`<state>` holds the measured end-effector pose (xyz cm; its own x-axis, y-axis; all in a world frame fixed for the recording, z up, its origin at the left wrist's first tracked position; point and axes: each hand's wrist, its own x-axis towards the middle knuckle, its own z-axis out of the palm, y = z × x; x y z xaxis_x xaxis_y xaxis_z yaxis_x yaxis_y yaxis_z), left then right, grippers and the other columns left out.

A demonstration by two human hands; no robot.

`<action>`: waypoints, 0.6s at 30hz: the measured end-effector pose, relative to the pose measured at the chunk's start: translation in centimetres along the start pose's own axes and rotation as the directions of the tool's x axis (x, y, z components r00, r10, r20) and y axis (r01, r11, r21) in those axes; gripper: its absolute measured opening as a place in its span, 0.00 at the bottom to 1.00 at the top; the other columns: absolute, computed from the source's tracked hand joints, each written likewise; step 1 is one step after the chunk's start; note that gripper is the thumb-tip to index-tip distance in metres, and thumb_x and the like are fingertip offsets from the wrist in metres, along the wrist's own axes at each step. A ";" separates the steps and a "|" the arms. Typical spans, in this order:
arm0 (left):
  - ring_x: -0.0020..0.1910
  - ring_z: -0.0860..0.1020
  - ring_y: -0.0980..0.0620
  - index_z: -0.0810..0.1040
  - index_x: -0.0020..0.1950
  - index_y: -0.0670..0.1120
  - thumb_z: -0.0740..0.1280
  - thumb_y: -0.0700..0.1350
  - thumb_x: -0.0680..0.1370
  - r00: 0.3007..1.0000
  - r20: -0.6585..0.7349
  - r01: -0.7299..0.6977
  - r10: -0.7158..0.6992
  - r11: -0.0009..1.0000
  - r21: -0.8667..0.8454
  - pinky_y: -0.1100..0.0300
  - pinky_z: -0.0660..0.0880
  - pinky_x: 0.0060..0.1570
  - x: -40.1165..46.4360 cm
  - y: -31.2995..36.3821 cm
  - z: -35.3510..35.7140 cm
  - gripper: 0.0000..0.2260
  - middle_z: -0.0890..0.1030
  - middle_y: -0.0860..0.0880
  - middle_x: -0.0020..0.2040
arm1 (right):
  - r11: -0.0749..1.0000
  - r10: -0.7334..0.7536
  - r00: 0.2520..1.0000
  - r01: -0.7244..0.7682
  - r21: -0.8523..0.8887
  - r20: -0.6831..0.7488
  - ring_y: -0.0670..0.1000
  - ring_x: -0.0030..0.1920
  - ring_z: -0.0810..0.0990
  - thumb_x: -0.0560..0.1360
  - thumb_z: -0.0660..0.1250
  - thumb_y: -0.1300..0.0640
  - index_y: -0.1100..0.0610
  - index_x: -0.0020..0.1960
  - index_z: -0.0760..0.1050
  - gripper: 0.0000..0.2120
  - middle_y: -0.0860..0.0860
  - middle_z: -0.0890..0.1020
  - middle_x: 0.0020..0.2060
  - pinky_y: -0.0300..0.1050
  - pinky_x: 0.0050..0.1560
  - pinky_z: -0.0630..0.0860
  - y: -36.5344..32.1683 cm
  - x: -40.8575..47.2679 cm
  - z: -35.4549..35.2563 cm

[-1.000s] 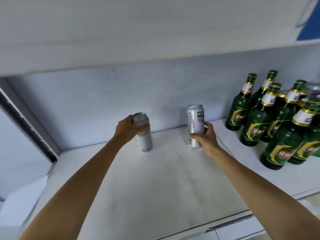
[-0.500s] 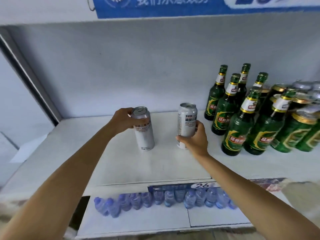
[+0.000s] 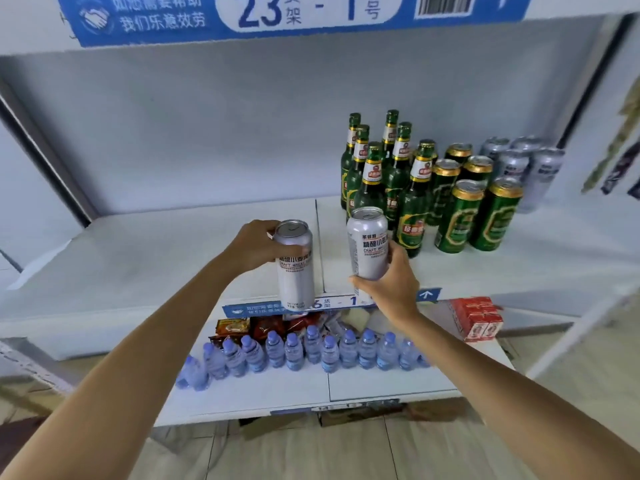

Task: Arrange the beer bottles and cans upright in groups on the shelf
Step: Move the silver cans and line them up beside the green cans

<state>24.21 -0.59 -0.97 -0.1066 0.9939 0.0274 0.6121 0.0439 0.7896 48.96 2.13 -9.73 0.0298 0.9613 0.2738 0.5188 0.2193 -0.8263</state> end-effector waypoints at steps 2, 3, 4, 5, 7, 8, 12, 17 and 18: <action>0.48 0.81 0.56 0.82 0.56 0.52 0.79 0.60 0.59 1.000 0.013 -0.028 0.028 1.000 -0.001 0.56 0.80 0.47 -0.5 1.7 2.6 0.28 0.83 0.55 0.47 | 0.999 0.033 0.999 -0.033 -0.006 -0.026 0.53 0.57 0.79 0.57 0.80 0.48 0.54 0.66 0.67 0.41 0.50 0.77 0.59 0.53 0.54 0.78 1.9 -1.0 -3.3; 0.48 0.81 0.55 0.82 0.56 0.52 0.79 0.59 0.59 0.999 0.024 -0.038 0.038 0.999 -0.011 0.55 0.80 0.47 -0.8 2.7 4.1 0.27 0.84 0.54 0.48 | 0.999 0.042 0.998 -0.043 -0.023 -0.036 0.53 0.57 0.79 0.57 0.80 0.48 0.54 0.66 0.67 0.41 0.51 0.77 0.60 0.53 0.53 0.78 3.0 -1.5 -5.3; 0.48 0.81 0.55 0.82 0.56 0.52 0.79 0.59 0.59 0.999 0.034 -0.042 0.042 0.999 -0.020 0.55 0.80 0.46 -1.1 3.8 5.6 0.27 0.84 0.53 0.49 | 0.998 0.048 0.998 -0.049 -0.034 -0.042 0.53 0.57 0.79 0.57 0.80 0.48 0.55 0.66 0.66 0.42 0.51 0.77 0.60 0.54 0.53 0.78 4.3 -1.8 -7.3; 0.47 0.81 0.55 0.82 0.55 0.51 0.79 0.58 0.60 0.997 0.049 -0.054 0.055 0.998 -0.023 0.56 0.80 0.44 -1.4 5.1 7.2 0.26 0.84 0.52 0.49 | 0.998 0.056 0.997 -0.058 -0.031 -0.054 0.53 0.57 0.79 0.57 0.80 0.49 0.56 0.66 0.66 0.42 0.52 0.77 0.60 0.53 0.53 0.78 5.6 -2.1 -9.4; 0.45 0.80 0.57 0.82 0.55 0.50 0.79 0.54 0.64 0.995 0.077 -0.066 0.068 0.997 -0.026 0.62 0.77 0.41 -1.8 7.8 10.2 0.22 0.83 0.53 0.48 | 0.996 0.086 0.992 -0.089 -0.029 -0.087 0.54 0.57 0.79 0.57 0.81 0.50 0.57 0.66 0.67 0.41 0.53 0.76 0.60 0.48 0.51 0.77 8.0 -2.3 -13.2; 0.44 0.79 0.59 0.81 0.55 0.51 0.79 0.53 0.65 0.993 0.093 -0.076 0.078 0.997 -0.025 0.65 0.75 0.40 -2.0 9.4 11.9 0.20 0.82 0.54 0.47 | 0.994 0.102 0.989 -0.106 -0.037 -0.105 0.54 0.57 0.79 0.58 0.81 0.51 0.57 0.65 0.67 0.41 0.53 0.76 0.60 0.45 0.49 0.75 9.3 -2.1 -15.3; 0.45 0.78 0.63 0.81 0.56 0.52 0.78 0.52 0.67 0.981 0.141 -0.134 0.133 0.991 -0.001 0.68 0.74 0.44 -1.4 14.8 18.9 0.19 0.82 0.57 0.47 | 0.987 0.132 0.979 -0.144 -0.065 -0.158 0.55 0.58 0.78 0.58 0.80 0.50 0.55 0.64 0.67 0.39 0.53 0.76 0.60 0.51 0.53 0.76 14.4 -0.3 -22.5; 0.40 0.77 0.65 0.81 0.52 0.52 0.77 0.53 0.68 0.974 0.176 -0.153 0.140 0.986 0.067 0.71 0.69 0.35 1.7 21.6 27.8 0.15 0.81 0.58 0.43 | 0.989 0.118 0.981 -0.131 -0.074 -0.152 0.54 0.55 0.80 0.56 0.79 0.48 0.52 0.62 0.66 0.39 0.51 0.77 0.58 0.56 0.54 0.78 21.1 4.9 -30.2; 0.40 0.77 0.64 0.81 0.50 0.52 0.77 0.53 0.67 0.976 0.170 -0.152 0.138 0.986 0.071 0.69 0.69 0.36 2.5 22.8 29.4 0.15 0.82 0.57 0.43 | 0.989 0.113 0.983 -0.126 -0.079 -0.143 0.54 0.54 0.80 0.56 0.80 0.47 0.52 0.62 0.66 0.39 0.51 0.78 0.57 0.56 0.53 0.78 22.3 6.2 -31.5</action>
<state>60.98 5.92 -0.92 0.1141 0.9930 0.0315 0.6754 -0.1007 0.7305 87.61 7.70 -10.93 0.2105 0.9461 0.2460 0.5769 0.0829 -0.8126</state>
